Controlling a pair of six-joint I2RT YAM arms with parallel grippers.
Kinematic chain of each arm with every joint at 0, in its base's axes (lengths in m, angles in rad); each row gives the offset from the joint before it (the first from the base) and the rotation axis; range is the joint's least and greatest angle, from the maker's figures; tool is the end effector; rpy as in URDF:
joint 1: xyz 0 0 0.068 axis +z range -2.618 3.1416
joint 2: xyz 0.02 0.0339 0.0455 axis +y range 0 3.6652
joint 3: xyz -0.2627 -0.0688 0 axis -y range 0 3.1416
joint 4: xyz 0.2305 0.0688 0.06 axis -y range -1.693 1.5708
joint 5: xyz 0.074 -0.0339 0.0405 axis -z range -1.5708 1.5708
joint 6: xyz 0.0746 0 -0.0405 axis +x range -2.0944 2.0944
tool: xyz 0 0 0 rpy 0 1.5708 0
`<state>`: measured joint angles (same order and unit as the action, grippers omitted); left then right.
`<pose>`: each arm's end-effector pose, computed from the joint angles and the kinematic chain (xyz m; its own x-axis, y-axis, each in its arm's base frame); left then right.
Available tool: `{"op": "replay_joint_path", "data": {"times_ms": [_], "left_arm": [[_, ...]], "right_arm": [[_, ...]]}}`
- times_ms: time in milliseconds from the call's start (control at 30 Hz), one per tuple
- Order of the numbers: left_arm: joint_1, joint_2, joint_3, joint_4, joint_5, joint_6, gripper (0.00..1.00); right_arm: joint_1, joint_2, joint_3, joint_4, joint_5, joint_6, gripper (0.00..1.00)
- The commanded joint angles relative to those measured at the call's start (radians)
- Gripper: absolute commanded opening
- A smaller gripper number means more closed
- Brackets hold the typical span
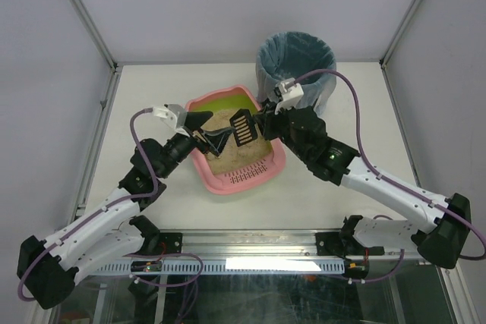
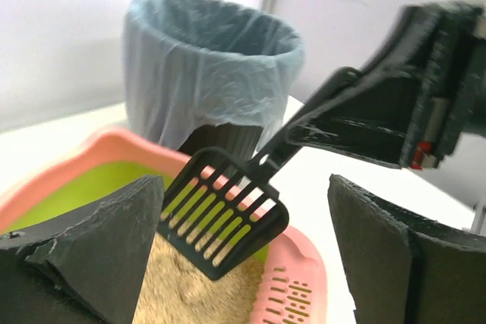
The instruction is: Clean the litter box
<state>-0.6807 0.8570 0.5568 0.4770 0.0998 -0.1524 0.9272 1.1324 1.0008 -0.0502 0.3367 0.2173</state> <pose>0.1755 -0.1517 0.3273 0.0285 -0.2174 -0.9757 0.7150 0.6865 -0.1321 0.1919 0.2147 0.3545 -0.2267 0.0369 -0.9733 -0.5235 0.8381 0.1537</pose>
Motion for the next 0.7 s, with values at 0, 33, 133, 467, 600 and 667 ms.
{"op": "replay_joint_path", "data": {"times_ms": [0,33,133,467,600,667], "left_arm": [[-0.003,-0.091,0.061,-0.362,-0.349,-0.307,0.95],[-0.002,-0.099,0.085,-0.447,-0.414,-0.344,0.96],[-0.002,-0.090,0.157,-0.648,-0.538,-0.406,0.97],[0.050,0.213,0.331,-0.871,-0.732,-0.502,0.74],[0.068,0.348,0.404,-0.938,-0.733,-0.509,0.66],[0.076,0.389,0.408,-0.942,-0.716,-0.512,0.61]], "right_arm": [[-0.034,0.008,0.048,0.062,-0.093,-0.027,0.00],[-0.047,0.016,0.053,0.064,-0.125,-0.035,0.00],[-0.083,0.048,0.075,0.073,-0.206,-0.064,0.00],[-0.110,0.090,0.126,0.053,-0.184,-0.039,0.00],[-0.111,0.073,0.109,0.064,-0.143,-0.041,0.00],[-0.110,0.053,0.086,0.085,-0.135,-0.045,0.00]]}}
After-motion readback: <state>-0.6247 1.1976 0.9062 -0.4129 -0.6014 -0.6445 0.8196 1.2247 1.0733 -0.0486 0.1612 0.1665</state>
